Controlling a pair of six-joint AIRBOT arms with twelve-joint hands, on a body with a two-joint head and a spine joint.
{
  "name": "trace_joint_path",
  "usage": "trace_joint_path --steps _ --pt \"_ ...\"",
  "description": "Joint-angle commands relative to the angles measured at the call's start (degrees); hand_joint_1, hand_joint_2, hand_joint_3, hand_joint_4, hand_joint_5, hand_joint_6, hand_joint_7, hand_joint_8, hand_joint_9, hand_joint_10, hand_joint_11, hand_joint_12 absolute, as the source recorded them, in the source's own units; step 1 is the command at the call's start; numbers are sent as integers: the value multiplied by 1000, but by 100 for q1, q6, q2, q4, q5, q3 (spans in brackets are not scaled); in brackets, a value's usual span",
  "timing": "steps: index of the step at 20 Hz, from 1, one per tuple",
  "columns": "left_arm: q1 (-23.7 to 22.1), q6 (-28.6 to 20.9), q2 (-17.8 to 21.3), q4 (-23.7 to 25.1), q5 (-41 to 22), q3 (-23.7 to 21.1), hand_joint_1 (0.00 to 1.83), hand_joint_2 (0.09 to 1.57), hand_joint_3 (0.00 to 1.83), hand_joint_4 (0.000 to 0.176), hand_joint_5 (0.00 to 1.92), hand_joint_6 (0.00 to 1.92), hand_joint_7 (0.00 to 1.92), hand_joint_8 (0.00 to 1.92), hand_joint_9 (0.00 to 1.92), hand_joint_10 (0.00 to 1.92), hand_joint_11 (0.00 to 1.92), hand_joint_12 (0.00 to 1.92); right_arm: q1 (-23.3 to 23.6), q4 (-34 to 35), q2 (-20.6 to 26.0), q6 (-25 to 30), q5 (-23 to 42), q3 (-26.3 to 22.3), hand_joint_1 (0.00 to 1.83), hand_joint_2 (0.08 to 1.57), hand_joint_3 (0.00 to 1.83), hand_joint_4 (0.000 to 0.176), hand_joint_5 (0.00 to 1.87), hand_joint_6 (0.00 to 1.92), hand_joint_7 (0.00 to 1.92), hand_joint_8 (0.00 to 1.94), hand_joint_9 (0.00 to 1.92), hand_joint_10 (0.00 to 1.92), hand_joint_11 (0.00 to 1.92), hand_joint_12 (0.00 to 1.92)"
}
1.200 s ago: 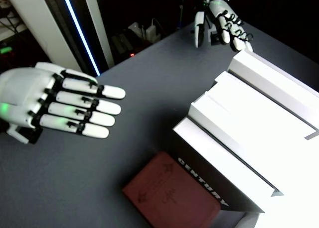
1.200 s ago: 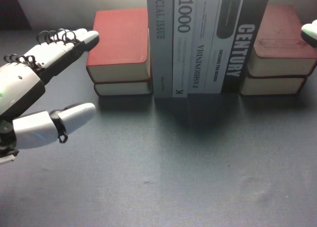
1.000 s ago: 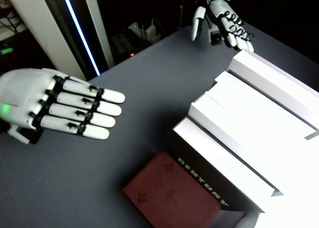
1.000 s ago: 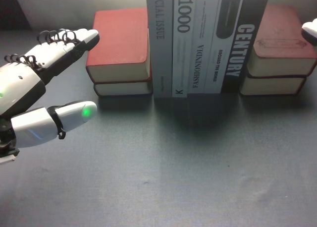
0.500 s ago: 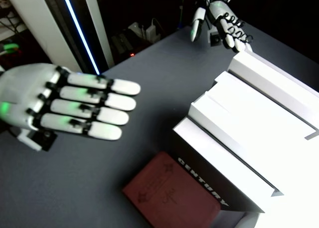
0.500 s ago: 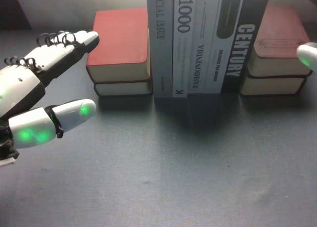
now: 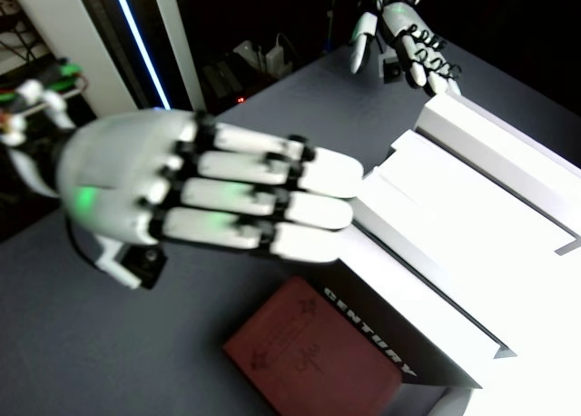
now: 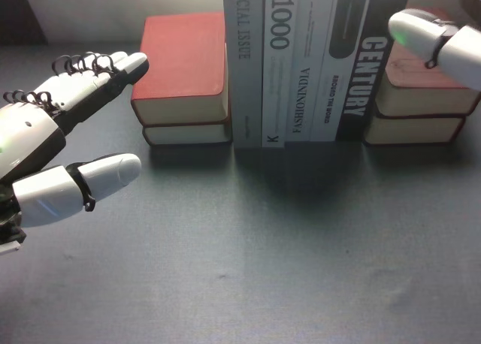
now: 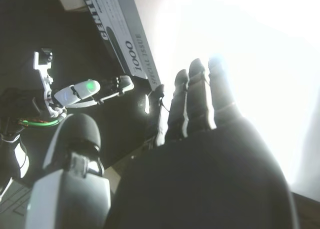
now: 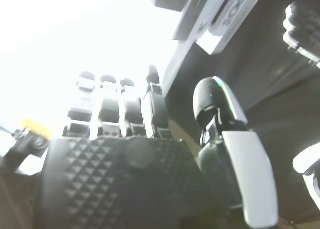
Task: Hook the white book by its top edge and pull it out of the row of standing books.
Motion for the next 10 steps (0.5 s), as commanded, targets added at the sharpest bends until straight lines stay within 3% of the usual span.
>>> trace_joint_path --steps 1,4,5,7,9,10 --pt "-27 -41 -22 -66 -723 29 239 1308 0 131 0 0 0 0 0 0 0 0 126 50 2 4 571 64 383 1402 0 0 290 125 0 0 0 0 0 0" --pt "-27 -52 -47 -67 -710 50 304 1292 0 145 0 0 0 0 0 0 0 0 325 -16 -128 4 372 181 407 1381 0 0 300 114 0 0 0 0 0 0" --pt "-27 -55 -56 -67 -705 55 289 1294 0 138 0 0 0 0 0 0 0 0 372 -39 -148 -9 336 196 405 1377 0 0 289 107 0 0 0 0 0 0" --pt "-28 -67 -77 -67 -699 72 317 1288 0 144 0 0 0 0 0 0 0 0 442 -47 -173 -105 286 201 404 1373 0 0 280 100 0 0 0 0 0 0" --pt "-28 -71 -85 -67 -697 78 278 1289 0 153 0 0 0 0 0 0 0 0 456 -66 -179 -122 259 201 382 1369 0 9 276 91 0 0 0 0 0 0" --pt "-28 -74 -85 -68 -701 77 287 1290 0 150 0 0 0 0 0 0 0 0 456 -72 -183 -122 250 200 361 1370 0 0 295 97 0 0 0 0 0 0"
